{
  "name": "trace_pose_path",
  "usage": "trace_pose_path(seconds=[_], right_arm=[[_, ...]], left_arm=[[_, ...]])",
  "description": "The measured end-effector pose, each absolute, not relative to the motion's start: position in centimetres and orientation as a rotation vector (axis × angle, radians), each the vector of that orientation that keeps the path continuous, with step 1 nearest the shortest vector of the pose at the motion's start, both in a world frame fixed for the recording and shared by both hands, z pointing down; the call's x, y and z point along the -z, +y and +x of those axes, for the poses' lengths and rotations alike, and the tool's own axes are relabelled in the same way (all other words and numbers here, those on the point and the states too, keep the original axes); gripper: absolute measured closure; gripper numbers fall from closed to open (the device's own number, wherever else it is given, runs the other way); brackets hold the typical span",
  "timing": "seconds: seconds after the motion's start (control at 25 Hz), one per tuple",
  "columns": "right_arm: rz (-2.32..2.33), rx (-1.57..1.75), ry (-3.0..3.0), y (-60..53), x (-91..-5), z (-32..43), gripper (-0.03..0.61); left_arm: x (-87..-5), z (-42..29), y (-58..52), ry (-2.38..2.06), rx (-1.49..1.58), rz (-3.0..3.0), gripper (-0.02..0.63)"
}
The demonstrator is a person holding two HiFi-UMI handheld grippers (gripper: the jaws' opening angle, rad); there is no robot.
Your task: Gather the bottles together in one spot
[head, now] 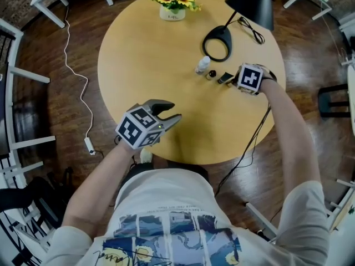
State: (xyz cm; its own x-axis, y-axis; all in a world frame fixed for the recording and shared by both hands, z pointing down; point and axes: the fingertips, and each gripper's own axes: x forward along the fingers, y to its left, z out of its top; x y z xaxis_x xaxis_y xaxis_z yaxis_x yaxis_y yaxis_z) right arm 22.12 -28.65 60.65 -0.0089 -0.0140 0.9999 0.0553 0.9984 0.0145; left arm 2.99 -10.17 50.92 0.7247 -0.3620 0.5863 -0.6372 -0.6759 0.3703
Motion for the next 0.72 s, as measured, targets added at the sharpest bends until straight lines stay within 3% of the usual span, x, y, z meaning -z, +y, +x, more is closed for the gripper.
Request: trace_pose_path(seconds=[0.72], right_arm=[[-0.003,0.037,-1.629,-28.5,-59.0,22.1,0.46]], left_arm=[[-51.1,3.3,-10.7,-0.731,-0.626,2.365,0.469]])
